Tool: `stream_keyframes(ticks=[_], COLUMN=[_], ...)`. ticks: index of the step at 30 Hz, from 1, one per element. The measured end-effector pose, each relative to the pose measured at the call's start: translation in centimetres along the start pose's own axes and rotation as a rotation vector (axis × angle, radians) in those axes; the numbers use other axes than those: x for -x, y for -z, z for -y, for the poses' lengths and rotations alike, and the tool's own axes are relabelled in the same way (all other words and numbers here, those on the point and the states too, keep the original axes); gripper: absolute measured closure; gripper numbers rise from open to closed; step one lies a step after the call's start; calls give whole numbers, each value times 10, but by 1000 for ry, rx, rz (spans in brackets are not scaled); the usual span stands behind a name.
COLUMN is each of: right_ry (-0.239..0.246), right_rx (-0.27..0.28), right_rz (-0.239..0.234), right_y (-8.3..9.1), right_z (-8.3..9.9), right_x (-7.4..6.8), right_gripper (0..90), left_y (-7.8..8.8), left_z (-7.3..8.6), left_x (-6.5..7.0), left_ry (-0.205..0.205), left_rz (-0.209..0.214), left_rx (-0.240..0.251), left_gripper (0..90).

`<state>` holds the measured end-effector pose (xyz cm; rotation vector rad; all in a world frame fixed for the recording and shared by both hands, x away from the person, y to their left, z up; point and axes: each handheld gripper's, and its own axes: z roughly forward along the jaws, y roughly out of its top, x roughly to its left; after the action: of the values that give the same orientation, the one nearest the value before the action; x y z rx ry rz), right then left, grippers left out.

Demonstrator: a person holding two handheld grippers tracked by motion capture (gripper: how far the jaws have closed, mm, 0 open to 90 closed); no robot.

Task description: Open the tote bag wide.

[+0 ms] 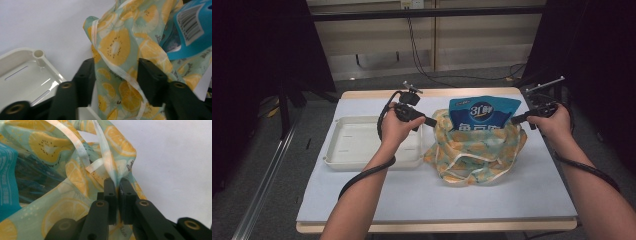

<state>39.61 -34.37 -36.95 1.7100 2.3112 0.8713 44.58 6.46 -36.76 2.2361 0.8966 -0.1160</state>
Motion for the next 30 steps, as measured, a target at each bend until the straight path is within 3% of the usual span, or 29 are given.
stream_keyframes(ticks=[4,9,12,14,15,16,17,18,19,21,28,30], right_ry=[14,18,18,19,14,11,14,16,20,18,28,24], right_rx=[6,13,16,17,19,22,21,19,14,15,10,9], right_rz=[0,17,15,15,20,17,15,14,13,11,0,7], right_y=[2,9,12,14,15,16,17,18,18,18,19,20], right_z=[4,9,13,15,15,16,16,16,17,17,20,21], right_x=[-2,-4,-5,-5,-5,-6,-6,-6,-6,-8,-11,-11], right_gripper=[794,705,682,672,665,658,657,653,649,644,623,610], left_y=[5,5,3,1,2,1,1,0,0,-4,-17,-20], left_z=[5,14,18,21,21,23,24,26,27,31,42,44], left_x=[5,16,22,28,29,32,32,35,35,38,45,46], left_ry=[-2,-49,-56,-21,-47,-31,-53,-41,-54,-36,-49,-40], left_rz=[0,14,29,41,42,47,45,40,39,43,38,41], left_rx=[15,9,17,58,42,59,43,53,38,69,58,60], left_gripper=[410,363,340,321,318,308,301,283,262,248,110,112])
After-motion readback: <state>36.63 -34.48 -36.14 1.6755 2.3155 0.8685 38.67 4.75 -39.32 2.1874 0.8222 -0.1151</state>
